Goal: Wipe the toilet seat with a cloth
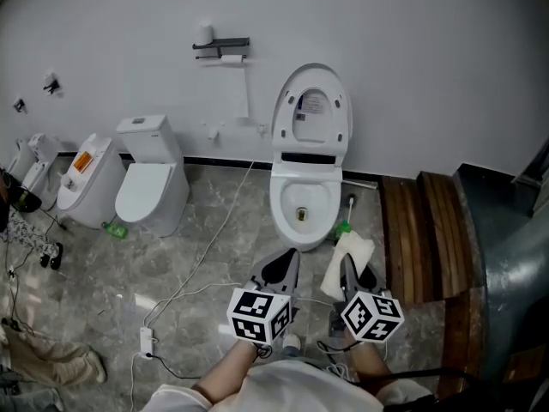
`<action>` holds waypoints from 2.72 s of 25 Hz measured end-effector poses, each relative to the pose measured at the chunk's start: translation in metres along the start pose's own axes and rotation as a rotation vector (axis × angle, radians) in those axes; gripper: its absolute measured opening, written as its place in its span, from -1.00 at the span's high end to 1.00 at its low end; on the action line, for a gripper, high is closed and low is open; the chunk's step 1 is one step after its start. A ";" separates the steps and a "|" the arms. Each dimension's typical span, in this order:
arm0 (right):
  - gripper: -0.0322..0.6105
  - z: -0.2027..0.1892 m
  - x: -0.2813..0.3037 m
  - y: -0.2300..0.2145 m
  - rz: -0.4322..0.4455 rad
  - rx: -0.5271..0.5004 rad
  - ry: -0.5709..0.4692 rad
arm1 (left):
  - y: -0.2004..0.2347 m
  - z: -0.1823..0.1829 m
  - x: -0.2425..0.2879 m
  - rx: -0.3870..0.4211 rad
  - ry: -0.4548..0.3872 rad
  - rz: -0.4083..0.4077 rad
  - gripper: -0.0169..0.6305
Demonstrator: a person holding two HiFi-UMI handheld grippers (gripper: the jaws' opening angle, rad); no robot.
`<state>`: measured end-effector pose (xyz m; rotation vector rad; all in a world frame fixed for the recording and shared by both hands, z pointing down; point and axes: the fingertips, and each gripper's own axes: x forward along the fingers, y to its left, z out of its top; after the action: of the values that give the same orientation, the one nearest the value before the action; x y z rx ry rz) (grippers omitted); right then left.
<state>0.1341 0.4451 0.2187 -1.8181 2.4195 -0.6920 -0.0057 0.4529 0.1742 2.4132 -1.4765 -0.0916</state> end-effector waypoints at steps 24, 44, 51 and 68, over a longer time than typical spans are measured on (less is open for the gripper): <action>0.59 0.032 0.082 -0.079 -0.039 0.042 0.034 | 0.007 -0.002 0.111 0.013 0.058 -0.015 0.96; 0.59 0.070 0.265 -0.085 -0.080 0.039 0.044 | 0.109 0.039 0.274 0.034 0.135 -0.082 0.96; 0.59 0.094 0.337 -0.085 -0.096 0.038 0.045 | 0.154 0.059 0.333 0.019 0.147 -0.101 0.96; 0.59 0.089 0.429 -0.100 -0.125 0.068 0.139 | 0.205 0.066 0.429 -0.035 0.183 -0.143 0.96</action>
<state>0.1157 -0.0007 0.2748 -1.9697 2.3462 -0.9277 0.0049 -0.0254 0.2172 2.4243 -1.2126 0.0692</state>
